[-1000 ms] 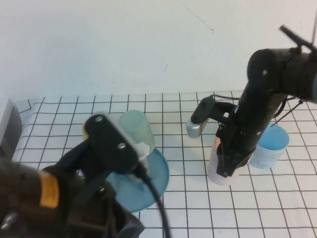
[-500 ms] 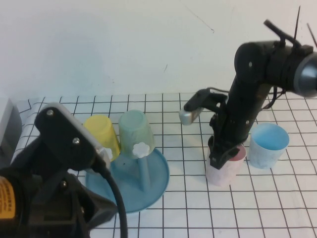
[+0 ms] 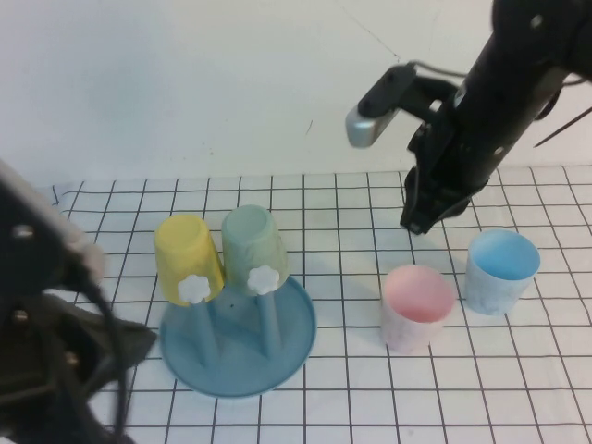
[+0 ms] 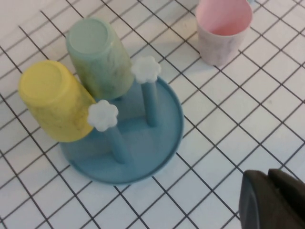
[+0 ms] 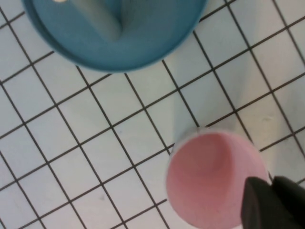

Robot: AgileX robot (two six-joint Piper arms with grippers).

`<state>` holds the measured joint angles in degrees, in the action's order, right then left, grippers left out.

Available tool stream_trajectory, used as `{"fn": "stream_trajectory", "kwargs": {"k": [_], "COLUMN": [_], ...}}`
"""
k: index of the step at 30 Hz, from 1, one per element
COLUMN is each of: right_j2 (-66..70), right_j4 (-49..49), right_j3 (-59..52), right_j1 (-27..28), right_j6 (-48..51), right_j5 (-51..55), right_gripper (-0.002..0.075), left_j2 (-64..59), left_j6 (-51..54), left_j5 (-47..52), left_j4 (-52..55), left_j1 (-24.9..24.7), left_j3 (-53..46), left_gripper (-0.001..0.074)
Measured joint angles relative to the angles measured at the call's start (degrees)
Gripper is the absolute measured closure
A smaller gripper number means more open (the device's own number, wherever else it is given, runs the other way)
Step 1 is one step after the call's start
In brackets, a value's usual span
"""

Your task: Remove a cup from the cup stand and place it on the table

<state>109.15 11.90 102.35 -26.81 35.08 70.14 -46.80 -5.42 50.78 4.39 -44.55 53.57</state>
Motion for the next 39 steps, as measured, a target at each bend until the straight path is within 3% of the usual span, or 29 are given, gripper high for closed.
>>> {"fn": "stream_trajectory", "kwargs": {"k": [9, 20, 27, 39], "right_j2": [-13.77, -35.32, -53.01, -83.79], "right_j4": [-0.4, -10.25, -11.01, -11.01], "right_j3": [-7.71, -32.75, -49.42, -75.58], "right_j1": [0.0, 0.0, 0.0, 0.0], "right_j6": [0.0, -5.52, -10.76, -19.58], "right_j5": [0.35, -2.35, -9.49, -25.45], "right_gripper": [0.0725, 0.0727, 0.0727, 0.0727], "left_j2": [9.04, 18.86, 20.35, 20.38], "left_j6": [-9.96, -32.61, -35.29, -35.78], "left_j5": [-2.79, -13.39, -19.77, -23.38], "left_j4": [12.6, 29.07, 29.88, 30.7], "left_j1": [0.0, 0.0, 0.0, 0.0], "left_j3": [-4.41, -26.28, -33.25, -33.74], "left_gripper": [0.0736, 0.0736, 0.0736, 0.0736]}}
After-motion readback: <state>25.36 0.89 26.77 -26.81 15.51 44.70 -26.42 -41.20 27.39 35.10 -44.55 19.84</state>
